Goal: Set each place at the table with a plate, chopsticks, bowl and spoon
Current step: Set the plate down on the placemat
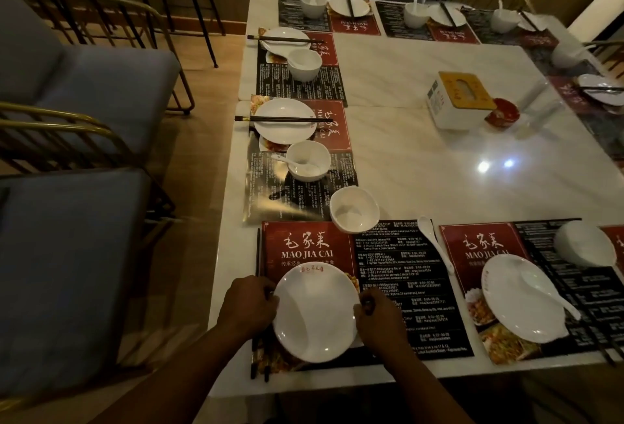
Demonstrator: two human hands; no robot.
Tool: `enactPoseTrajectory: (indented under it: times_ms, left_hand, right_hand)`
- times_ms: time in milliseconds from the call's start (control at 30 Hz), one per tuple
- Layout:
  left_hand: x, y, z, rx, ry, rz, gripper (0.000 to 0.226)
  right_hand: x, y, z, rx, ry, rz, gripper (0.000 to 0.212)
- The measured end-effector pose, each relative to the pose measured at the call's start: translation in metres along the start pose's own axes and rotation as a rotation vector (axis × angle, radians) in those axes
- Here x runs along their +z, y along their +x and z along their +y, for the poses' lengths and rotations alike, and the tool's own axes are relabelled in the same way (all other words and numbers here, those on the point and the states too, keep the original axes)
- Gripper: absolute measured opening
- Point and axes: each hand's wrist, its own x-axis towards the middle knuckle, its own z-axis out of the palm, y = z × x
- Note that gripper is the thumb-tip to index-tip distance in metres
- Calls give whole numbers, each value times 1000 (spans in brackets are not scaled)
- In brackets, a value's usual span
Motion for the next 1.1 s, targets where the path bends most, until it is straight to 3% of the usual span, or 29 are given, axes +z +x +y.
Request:
enactPoseTrajectory:
  times_ms: [1100]
  left_hand:
    - [3,-1,-10,-5,-35,54,22]
  right_hand:
    - [-1,6,-1,-38,-58,-27,15]
